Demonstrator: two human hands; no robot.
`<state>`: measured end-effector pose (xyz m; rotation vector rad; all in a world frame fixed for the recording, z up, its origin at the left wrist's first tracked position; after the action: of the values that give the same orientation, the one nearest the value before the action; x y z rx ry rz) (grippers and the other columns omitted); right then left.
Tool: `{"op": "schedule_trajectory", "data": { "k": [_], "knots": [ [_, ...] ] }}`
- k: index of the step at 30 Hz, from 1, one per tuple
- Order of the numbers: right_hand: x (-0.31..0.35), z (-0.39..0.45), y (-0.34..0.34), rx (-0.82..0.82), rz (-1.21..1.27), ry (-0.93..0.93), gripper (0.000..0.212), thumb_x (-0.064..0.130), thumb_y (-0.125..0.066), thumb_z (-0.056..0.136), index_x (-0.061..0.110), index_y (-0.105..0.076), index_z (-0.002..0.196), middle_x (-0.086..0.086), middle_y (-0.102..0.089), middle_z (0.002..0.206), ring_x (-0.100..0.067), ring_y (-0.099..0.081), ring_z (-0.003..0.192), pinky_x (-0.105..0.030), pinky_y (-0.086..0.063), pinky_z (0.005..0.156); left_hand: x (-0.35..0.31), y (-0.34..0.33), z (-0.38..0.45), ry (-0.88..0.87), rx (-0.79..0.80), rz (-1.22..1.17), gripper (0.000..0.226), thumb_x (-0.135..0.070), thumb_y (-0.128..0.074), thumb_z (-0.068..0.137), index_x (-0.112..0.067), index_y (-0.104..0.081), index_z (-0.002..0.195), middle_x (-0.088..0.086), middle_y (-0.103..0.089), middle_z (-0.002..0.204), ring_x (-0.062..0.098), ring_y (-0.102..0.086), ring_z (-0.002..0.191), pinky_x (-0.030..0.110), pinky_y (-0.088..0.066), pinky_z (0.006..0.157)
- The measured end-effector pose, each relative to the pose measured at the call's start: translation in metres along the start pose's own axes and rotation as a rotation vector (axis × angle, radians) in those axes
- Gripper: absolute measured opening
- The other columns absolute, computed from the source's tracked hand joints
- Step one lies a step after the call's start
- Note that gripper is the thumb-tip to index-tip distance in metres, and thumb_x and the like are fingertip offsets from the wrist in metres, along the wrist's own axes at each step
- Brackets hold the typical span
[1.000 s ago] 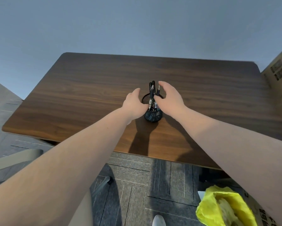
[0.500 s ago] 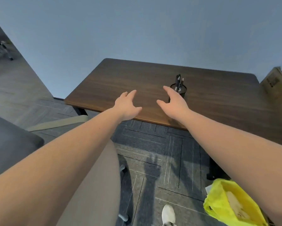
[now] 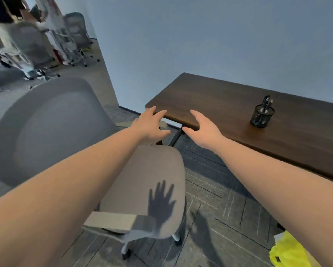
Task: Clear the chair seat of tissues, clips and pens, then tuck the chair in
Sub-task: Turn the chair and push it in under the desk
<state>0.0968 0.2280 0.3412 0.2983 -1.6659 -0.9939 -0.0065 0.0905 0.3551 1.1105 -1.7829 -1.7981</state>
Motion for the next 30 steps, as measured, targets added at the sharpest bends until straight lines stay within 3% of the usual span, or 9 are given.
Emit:
{"op": "schedule_trajectory", "data": {
  "k": [6,13,17,20,25,29,30],
  "knots": [
    [0.071,-0.001,-0.046,0.085,0.032,0.110,0.069,0.039,-0.055,0.093,0.026,-0.021,0.151,0.001,-0.030,0.156,-0.023,-0.033,0.140,-0.037,-0.032,0.111,0.074,0.052,-0.048,0.122,-0.083,0.169,0.072,-0.051,-0.050,0.089,-0.033,-0.017,0.150,0.004,-0.006,0.161,0.022,-0.005,0.149,0.054,-0.013,0.119],
    [0.175,-0.004,-0.121,0.171,0.112,0.187,0.068,0.039,-0.056,0.092,0.028,-0.022,0.150,0.006,-0.028,0.156,-0.018,-0.028,0.143,-0.032,-0.027,0.112,0.192,0.117,-0.089,0.263,-0.201,0.161,0.068,-0.054,-0.045,0.090,-0.035,-0.019,0.149,0.001,-0.007,0.162,0.021,-0.002,0.150,0.054,-0.009,0.119],
    [0.242,0.002,-0.163,0.165,0.160,0.212,0.067,0.038,-0.056,0.092,0.027,-0.023,0.150,0.008,-0.032,0.154,-0.015,-0.031,0.141,-0.022,-0.027,0.103,0.264,0.144,-0.094,0.278,-0.246,0.141,0.067,-0.053,-0.043,0.091,-0.033,-0.018,0.150,0.003,-0.008,0.162,0.023,-0.003,0.150,0.054,-0.012,0.119],
    [0.287,0.008,-0.198,0.176,0.122,0.208,0.070,0.039,-0.056,0.092,0.024,-0.020,0.151,0.005,-0.028,0.156,-0.017,-0.029,0.143,-0.029,-0.028,0.111,0.309,0.149,-0.099,0.253,-0.224,0.105,0.067,-0.052,-0.042,0.093,-0.030,-0.017,0.151,0.005,-0.007,0.162,0.027,-0.002,0.150,0.052,-0.013,0.120],
    [0.343,0.014,-0.251,0.164,0.115,0.190,0.075,0.045,-0.057,0.090,0.022,-0.019,0.151,0.001,-0.029,0.156,-0.019,-0.031,0.142,-0.031,-0.028,0.111,0.372,0.145,-0.101,0.324,-0.194,-0.202,0.063,-0.044,-0.037,0.097,-0.023,-0.015,0.152,0.014,-0.009,0.160,0.031,-0.010,0.148,0.043,-0.016,0.120],
    [0.374,0.012,-0.282,0.231,0.097,0.214,0.080,0.047,-0.056,0.090,0.019,-0.014,0.152,0.000,-0.022,0.159,-0.020,-0.027,0.144,-0.031,-0.028,0.111,0.391,0.136,-0.112,0.356,-0.141,-0.448,0.063,-0.043,-0.031,0.100,-0.017,-0.010,0.153,0.007,-0.012,0.161,0.024,-0.016,0.148,0.038,-0.017,0.119],
    [0.380,0.012,-0.286,0.247,0.094,0.216,0.081,0.047,-0.056,0.090,0.018,-0.013,0.153,0.000,-0.021,0.160,-0.020,-0.026,0.145,-0.031,-0.028,0.111,0.394,0.132,-0.113,0.363,-0.115,-0.524,0.062,-0.044,-0.030,0.100,-0.019,-0.012,0.153,0.006,-0.016,0.160,0.025,-0.024,0.145,0.039,-0.023,0.118]
  ]
}}
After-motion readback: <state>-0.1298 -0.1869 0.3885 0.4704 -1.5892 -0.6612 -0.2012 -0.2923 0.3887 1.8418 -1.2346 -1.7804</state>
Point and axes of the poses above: each hand's wrist, its own z-axis towards the middle knuckle, its own y-axis out of the back of the hand, x = y × z, the point moved 5 cm from there along z, towards the middle knuckle
